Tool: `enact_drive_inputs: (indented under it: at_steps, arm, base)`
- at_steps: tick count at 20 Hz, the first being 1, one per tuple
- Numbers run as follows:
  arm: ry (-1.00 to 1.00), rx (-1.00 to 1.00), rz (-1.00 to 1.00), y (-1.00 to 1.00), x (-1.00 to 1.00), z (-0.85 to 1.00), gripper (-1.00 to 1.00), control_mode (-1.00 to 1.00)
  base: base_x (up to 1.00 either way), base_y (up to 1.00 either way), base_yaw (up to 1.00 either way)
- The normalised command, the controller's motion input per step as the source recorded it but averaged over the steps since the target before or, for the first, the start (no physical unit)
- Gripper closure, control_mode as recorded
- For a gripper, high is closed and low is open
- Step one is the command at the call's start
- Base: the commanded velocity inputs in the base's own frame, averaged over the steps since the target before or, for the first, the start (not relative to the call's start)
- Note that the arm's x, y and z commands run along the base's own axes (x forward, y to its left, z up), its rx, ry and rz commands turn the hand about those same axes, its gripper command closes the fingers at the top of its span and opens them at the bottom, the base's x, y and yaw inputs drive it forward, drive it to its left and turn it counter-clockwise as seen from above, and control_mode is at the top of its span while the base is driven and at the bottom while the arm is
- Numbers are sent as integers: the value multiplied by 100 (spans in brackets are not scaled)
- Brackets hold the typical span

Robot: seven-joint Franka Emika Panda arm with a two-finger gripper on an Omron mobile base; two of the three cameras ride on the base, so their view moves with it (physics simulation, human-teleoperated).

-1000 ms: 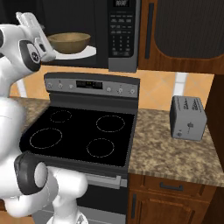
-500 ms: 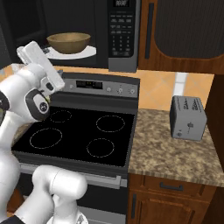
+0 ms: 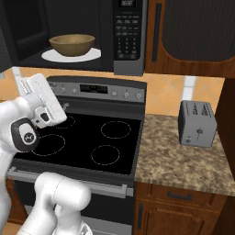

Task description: Open the microwave, place the bowl with waffle inside the microwave, then close the microwave door and turn it on.

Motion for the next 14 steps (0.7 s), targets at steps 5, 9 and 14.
enact_drive_inputs:
  at_steps: [5, 9, 14]
  arm:
    - [30, -14, -47, 35, 0, -47, -100, -100]
    - [29, -26, -42, 9, 0, -59, 100, -100]
    - [9, -26, -24, 22, -3, -35, 100, -100]
  base:
    - [0, 0, 0]
    - [0, 0, 0]
    - [0, 0, 0]
